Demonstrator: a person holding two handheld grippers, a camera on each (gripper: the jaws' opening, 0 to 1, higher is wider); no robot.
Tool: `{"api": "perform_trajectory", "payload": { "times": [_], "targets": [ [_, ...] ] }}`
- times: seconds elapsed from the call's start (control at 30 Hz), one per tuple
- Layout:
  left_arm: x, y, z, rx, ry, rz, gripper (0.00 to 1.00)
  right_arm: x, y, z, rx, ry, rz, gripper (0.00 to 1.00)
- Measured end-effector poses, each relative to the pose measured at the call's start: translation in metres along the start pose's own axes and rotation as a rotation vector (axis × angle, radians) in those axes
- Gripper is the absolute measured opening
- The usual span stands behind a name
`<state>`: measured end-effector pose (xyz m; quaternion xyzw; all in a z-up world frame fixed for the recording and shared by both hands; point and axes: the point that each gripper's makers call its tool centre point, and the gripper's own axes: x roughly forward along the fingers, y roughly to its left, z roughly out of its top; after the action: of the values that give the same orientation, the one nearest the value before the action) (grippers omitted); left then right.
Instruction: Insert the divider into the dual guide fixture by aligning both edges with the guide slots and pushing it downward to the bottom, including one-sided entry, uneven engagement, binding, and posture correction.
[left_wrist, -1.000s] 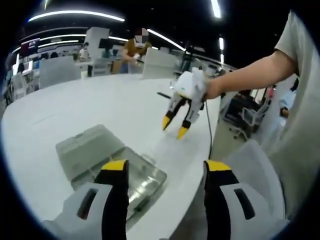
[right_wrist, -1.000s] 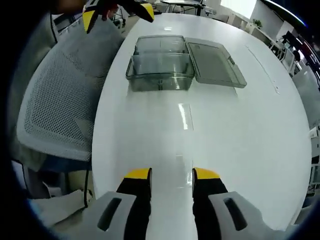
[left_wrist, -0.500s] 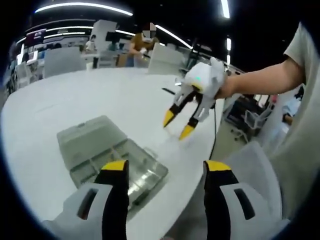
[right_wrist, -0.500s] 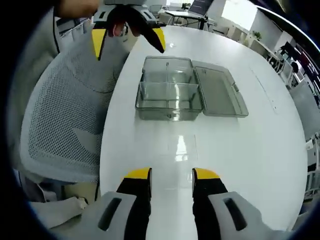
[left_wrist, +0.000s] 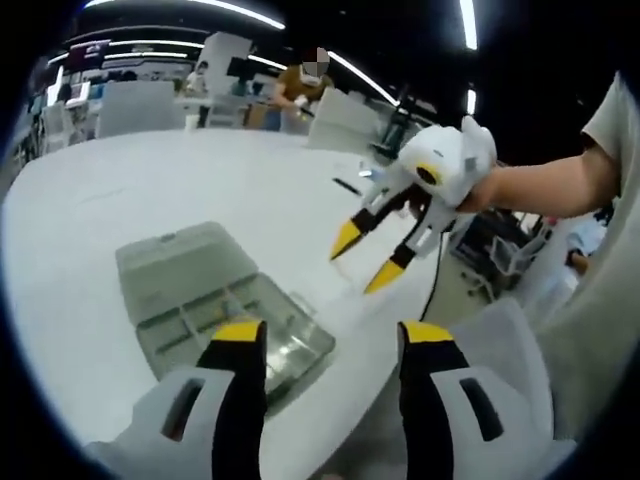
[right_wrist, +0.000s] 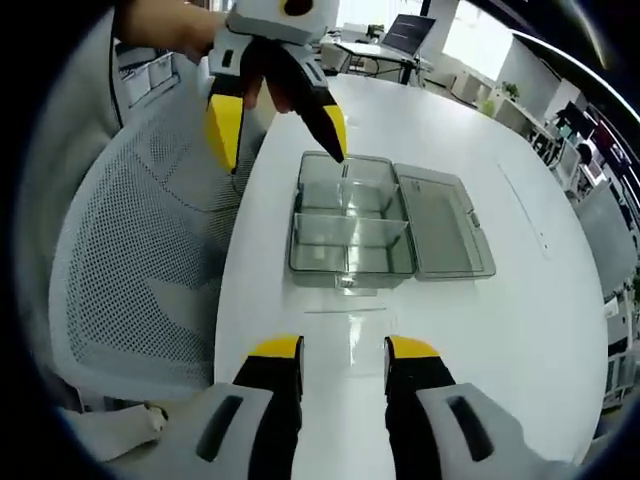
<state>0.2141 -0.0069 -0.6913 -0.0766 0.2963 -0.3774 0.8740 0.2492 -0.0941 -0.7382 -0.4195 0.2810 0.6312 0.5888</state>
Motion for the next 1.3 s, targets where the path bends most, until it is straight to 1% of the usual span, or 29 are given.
{"api": "perform_trajectory", "payload": {
  "times": [0.1, 0.2, 0.33, 0.4, 0.53, 0.6, 0.8, 1.0, 1.1, 1.3],
  "targets": [
    [0.002, -0.001, 0.001, -0.007, -0.001, 0.000, 0.49, -0.002, 0.003, 0.006, -0.008, -0.011, -0.005, 0.27],
    [0.004, -0.002, 0.001, -0.036, -0.001, 0.003, 0.47, -0.003, 0.004, 0.012, -0.010, -0.023, -0.010, 0.27],
    [0.007, -0.001, 0.005, -0.109, -0.008, 0.009, 0.42, -0.006, 0.007, 0.022, -0.020, -0.043, -0.022, 0.27],
    [0.007, 0.000, 0.005, -0.121, -0.007, 0.010, 0.40, -0.008, 0.008, 0.027, -0.028, -0.051, -0.029, 0.27],
    [0.008, -0.003, 0.007, -0.139, -0.001, 0.000, 0.37, -0.009, 0.009, 0.037, -0.035, -0.071, -0.041, 0.27],
    [0.008, -0.005, 0.009, -0.171, 0.004, -0.010, 0.35, -0.009, 0.010, 0.043, -0.042, -0.083, -0.048, 0.27],
    [0.009, -0.011, 0.015, -0.224, 0.000, -0.027, 0.28, -0.011, 0.010, 0.057, -0.061, -0.108, -0.067, 0.27],
    [0.011, -0.013, 0.019, -0.255, -0.010, -0.039, 0.25, -0.013, 0.012, 0.065, -0.074, -0.120, -0.076, 0.27],
    [0.011, -0.014, 0.021, -0.305, -0.017, -0.047, 0.20, -0.014, 0.013, 0.069, -0.083, -0.125, -0.084, 0.27],
    [0.011, -0.016, 0.023, -0.343, -0.019, -0.054, 0.15, -0.017, 0.015, 0.073, -0.098, -0.131, -0.095, 0.27]
  ]
}}
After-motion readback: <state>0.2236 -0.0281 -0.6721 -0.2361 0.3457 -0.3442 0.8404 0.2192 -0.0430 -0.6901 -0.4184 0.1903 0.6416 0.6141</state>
